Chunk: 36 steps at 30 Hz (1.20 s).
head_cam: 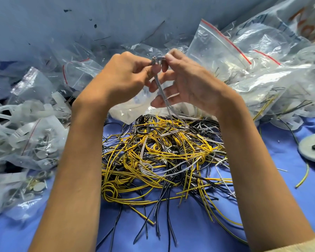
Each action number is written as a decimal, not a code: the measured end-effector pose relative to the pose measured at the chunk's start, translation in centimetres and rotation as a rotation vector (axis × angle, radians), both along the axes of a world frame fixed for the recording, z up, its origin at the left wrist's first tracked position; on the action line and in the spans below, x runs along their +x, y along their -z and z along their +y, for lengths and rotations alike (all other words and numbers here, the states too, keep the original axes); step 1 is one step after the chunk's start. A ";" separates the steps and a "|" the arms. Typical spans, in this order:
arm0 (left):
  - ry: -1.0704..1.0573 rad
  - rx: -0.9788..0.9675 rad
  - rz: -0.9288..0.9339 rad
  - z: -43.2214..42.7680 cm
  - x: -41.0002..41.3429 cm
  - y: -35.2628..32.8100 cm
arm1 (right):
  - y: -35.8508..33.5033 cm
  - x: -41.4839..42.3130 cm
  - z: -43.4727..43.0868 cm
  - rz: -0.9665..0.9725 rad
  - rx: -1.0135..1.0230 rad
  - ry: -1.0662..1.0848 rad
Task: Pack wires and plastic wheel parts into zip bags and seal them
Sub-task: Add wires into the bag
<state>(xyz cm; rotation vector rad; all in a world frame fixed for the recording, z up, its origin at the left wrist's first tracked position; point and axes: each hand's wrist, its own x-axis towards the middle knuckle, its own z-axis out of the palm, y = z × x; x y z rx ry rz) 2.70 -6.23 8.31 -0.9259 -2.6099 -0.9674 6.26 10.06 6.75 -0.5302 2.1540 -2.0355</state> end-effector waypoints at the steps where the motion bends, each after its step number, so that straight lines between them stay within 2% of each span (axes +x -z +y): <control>1: -0.006 0.000 0.006 0.0 0.0 0.0 | 0.0 0.0 0.0 0.010 0.022 0.014; 6: -0.047 0.005 0.042 -0.6 0.1 -0.3 | -0.2 -0.1 -0.3 0.093 0.227 0.125; 12: -0.234 -0.077 0.214 -1.0 -0.3 -0.5 | -0.6 0.1 -0.1 0.116 0.509 0.213; 17: -0.260 -0.216 -0.008 -1.5 -0.5 -0.2 | -0.5 0.0 0.4 0.119 0.728 0.243; 23: -0.222 -0.145 0.008 -0.6 -0.2 -0.2 | -0.1 -0.8 0.1 0.063 0.841 0.344; 31: -0.161 -0.116 0.055 1.6 0.5 0.0 | 0.0 -0.7 -1.2 0.242 0.904 0.281; 36: -0.220 -0.039 0.048 1.0 0.5 -0.3 | 0.8 -0.8 -1.8 0.341 1.129 0.124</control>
